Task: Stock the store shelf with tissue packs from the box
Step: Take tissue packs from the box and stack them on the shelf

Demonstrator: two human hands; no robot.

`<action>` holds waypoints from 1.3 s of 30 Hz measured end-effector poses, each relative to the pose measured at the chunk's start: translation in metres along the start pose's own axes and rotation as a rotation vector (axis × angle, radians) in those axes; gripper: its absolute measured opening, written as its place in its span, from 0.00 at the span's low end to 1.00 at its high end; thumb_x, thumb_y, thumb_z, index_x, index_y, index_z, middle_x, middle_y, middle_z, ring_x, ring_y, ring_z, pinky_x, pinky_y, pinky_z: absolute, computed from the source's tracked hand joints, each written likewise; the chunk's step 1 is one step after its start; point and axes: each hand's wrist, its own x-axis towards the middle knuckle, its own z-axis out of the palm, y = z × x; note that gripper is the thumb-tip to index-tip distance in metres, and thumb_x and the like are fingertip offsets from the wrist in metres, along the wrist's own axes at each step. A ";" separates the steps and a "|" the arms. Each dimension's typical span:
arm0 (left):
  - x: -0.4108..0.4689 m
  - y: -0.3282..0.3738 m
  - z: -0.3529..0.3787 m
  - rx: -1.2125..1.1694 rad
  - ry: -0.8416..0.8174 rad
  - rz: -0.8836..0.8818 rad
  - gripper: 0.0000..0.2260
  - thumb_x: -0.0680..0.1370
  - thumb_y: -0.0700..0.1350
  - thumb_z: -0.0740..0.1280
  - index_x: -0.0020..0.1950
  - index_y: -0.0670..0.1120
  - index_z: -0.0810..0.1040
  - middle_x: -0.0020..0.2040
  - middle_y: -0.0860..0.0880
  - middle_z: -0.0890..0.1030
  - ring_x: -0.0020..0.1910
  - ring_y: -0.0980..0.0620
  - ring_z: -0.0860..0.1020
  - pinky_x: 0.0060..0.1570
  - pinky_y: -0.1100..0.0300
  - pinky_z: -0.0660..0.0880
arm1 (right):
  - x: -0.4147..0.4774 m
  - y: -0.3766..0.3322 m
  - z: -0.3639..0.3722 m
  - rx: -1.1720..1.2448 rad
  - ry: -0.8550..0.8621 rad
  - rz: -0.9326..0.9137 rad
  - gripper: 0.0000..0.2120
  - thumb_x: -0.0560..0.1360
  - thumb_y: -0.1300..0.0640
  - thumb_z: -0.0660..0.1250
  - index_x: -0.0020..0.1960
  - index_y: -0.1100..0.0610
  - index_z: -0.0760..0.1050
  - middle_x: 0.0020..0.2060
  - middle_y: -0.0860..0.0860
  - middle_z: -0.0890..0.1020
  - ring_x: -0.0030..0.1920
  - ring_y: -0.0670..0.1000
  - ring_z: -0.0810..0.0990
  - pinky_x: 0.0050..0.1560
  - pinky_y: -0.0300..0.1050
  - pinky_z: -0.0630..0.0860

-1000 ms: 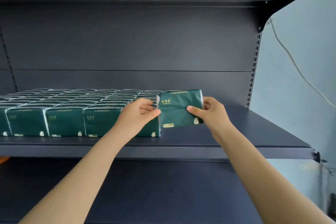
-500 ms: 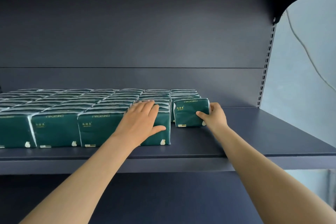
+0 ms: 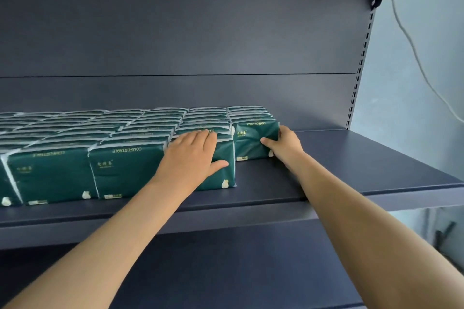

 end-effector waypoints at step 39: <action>-0.398 0.021 -0.136 -0.200 -0.541 -0.390 0.19 0.81 0.53 0.56 0.66 0.42 0.70 0.62 0.43 0.72 0.61 0.44 0.71 0.55 0.49 0.72 | -0.425 -0.030 0.013 -0.731 -0.553 -0.393 0.26 0.80 0.46 0.58 0.71 0.62 0.62 0.67 0.60 0.69 0.68 0.60 0.66 0.64 0.52 0.68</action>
